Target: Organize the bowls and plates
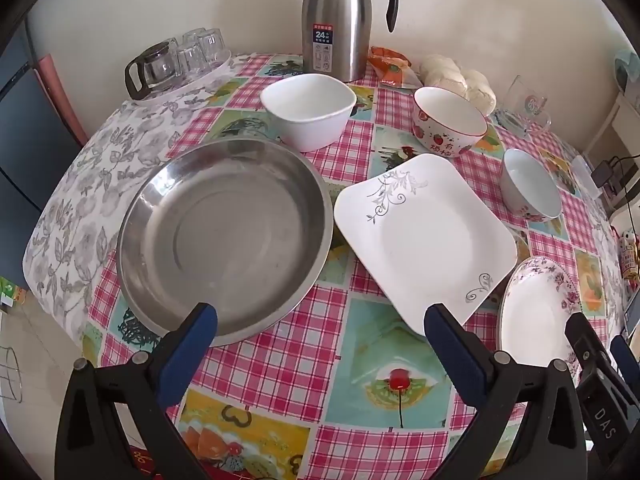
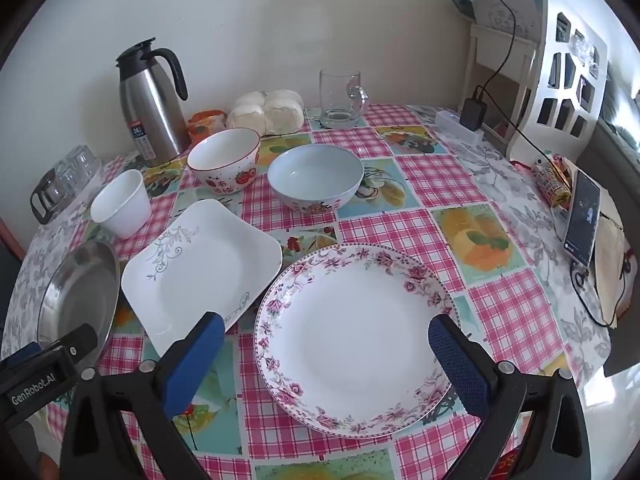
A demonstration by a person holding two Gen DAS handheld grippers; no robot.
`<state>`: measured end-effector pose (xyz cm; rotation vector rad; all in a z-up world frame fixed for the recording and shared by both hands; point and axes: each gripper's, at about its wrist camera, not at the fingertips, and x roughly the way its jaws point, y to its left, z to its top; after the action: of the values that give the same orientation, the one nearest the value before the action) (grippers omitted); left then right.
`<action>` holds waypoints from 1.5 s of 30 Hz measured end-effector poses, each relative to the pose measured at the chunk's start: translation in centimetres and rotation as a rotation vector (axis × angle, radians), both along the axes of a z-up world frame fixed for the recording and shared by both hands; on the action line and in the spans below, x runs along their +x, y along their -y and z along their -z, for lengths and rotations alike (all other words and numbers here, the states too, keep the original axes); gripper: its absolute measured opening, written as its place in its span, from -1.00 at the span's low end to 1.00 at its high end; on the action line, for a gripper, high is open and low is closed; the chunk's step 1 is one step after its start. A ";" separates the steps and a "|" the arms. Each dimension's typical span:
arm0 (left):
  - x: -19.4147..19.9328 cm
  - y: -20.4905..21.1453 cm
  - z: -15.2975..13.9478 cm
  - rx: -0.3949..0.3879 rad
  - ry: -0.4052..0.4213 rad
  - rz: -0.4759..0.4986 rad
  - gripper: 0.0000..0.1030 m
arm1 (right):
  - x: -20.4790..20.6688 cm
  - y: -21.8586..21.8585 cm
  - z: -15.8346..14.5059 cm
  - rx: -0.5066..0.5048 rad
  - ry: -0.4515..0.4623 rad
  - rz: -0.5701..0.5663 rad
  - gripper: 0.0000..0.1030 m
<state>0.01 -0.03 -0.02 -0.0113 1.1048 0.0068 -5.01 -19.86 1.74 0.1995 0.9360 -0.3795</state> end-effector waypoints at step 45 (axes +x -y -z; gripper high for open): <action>-0.4 -0.5 -0.1 0.021 -0.001 -0.014 1.00 | 0.2 -0.6 0.2 -0.041 -0.043 -0.011 1.00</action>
<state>-0.41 0.50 0.12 -0.0003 1.1060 0.0308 -4.83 -19.22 1.53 0.1485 0.9708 -0.3937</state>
